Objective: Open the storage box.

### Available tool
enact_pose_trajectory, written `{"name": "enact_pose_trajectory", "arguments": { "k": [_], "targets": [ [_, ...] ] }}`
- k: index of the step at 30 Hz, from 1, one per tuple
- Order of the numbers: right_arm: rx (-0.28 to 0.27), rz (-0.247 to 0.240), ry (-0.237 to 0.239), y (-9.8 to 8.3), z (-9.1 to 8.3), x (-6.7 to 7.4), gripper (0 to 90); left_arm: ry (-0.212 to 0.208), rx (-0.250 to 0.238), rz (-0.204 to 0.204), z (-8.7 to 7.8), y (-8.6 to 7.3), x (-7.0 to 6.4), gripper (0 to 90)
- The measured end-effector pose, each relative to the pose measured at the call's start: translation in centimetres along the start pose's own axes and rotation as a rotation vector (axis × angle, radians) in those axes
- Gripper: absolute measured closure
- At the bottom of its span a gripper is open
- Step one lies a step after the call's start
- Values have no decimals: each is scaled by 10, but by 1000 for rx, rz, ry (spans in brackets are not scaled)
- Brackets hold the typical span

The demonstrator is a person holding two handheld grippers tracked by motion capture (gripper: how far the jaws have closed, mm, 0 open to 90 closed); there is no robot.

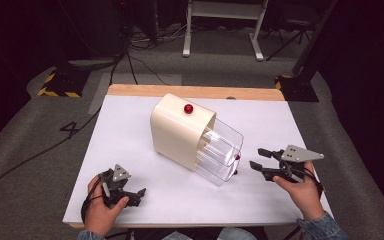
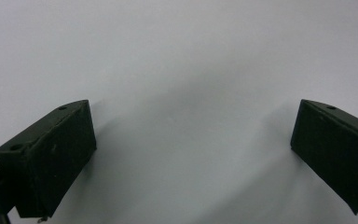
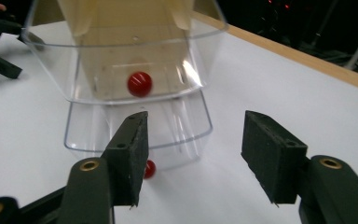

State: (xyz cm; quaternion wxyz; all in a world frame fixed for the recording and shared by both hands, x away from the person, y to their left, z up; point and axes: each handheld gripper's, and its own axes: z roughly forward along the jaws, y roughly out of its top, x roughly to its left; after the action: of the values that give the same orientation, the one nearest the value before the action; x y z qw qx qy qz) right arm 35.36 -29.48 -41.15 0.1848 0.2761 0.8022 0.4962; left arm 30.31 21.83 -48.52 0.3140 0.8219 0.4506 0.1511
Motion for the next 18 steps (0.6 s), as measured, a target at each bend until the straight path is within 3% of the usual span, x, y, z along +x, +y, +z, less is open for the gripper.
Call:
{"name": "enact_pose_trajectory", "arguments": {
  "k": [6, 10, 18],
  "targets": [
    [26, 79, -35, -14, -16, -17, 396, 0, -1, 0, 0, 0, 0, 0],
    [80, 69, -63, -22, -25, -26, 392, -1, 0, -1, 0, 0, 0, 0],
    [200, 98, -89, -41, -32, -37, 366, -1, 0, -1, 0, 0, 0, 0]
  ]
}}
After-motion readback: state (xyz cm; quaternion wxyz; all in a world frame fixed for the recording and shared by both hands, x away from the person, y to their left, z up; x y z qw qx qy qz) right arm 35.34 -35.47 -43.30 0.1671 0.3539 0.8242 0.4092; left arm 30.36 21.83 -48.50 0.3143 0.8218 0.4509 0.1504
